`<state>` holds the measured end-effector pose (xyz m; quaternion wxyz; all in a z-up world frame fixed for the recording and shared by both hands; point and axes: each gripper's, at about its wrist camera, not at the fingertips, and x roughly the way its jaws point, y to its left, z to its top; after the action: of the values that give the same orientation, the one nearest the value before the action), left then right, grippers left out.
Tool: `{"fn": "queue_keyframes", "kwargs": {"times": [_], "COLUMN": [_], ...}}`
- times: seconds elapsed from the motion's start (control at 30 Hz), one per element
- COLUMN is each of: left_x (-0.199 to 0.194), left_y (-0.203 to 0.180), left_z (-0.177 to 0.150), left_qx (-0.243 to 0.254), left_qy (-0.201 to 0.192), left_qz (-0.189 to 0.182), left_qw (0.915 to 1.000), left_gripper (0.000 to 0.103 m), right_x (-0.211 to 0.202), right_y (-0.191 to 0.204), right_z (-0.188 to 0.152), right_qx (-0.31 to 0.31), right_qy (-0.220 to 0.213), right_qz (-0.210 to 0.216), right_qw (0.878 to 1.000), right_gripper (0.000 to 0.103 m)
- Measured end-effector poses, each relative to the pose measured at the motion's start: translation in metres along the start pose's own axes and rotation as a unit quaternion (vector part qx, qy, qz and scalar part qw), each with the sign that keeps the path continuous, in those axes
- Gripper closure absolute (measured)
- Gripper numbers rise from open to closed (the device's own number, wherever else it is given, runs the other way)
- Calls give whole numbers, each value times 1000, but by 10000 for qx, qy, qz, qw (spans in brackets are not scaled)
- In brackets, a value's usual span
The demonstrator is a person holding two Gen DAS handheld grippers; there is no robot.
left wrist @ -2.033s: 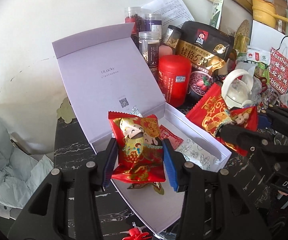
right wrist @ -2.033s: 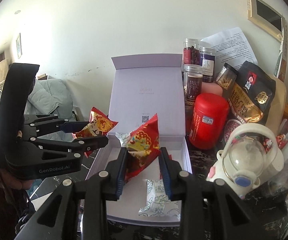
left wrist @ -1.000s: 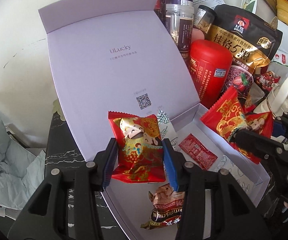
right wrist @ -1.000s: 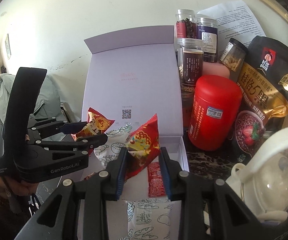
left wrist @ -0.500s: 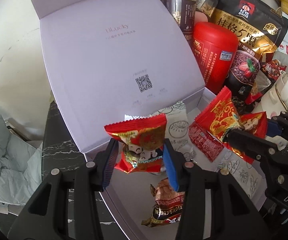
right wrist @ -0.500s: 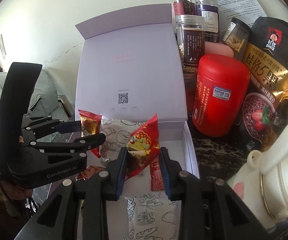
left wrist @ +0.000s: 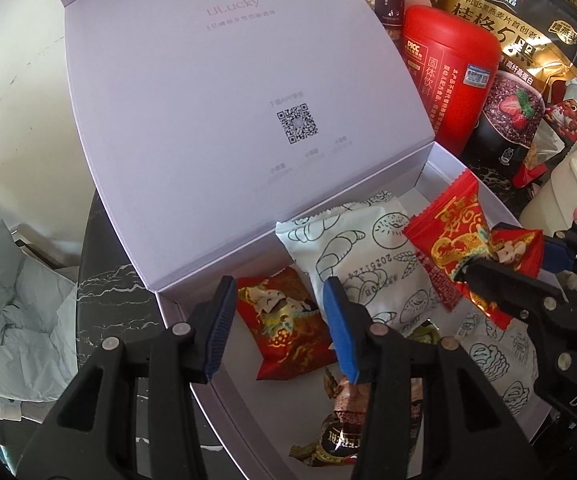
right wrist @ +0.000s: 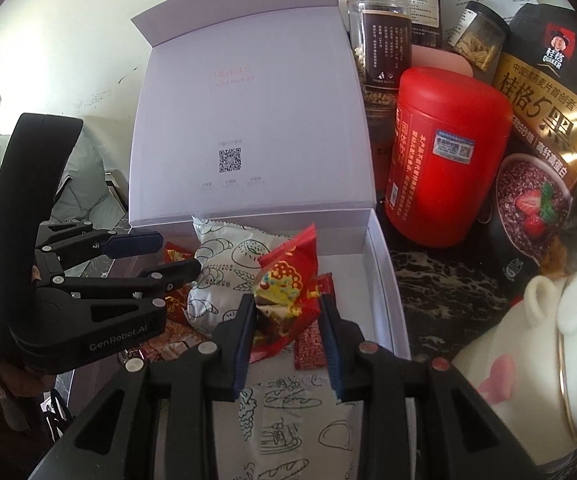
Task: Organize objects
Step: 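Lower the red packet with left gripper while right gripper lowers its packet into the box, then open left gripper releasing its packet while right gripper releases its packet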
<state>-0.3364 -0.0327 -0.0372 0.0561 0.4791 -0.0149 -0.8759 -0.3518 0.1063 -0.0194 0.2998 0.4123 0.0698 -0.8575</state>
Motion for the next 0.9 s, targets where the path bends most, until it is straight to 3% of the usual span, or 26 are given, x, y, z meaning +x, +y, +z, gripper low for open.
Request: {"fn": "queue_keyframes", "kwargs": {"times": [0.4, 0.57, 0.9], "left_x": [5, -9, -37], "left_y": [-2, -5, 3], "left_z": [1, 2, 7], "left_qx": [-29, 34, -142], "left_qy": [133, -72, -434], "left_qz": [22, 160, 116], "left_qw": [9999, 9998, 9989], "left_gripper": [59, 48, 46], "right_x": [5, -8, -32], "right_y": [-6, -2, 6], "right_z": [-2, 0, 6], "right_qx": [82, -19, 4], "right_qy": [217, 50, -258], "right_qz": [-206, -324, -415], "right_qw": [9995, 9995, 9988], "right_gripper": [71, 68, 64]}}
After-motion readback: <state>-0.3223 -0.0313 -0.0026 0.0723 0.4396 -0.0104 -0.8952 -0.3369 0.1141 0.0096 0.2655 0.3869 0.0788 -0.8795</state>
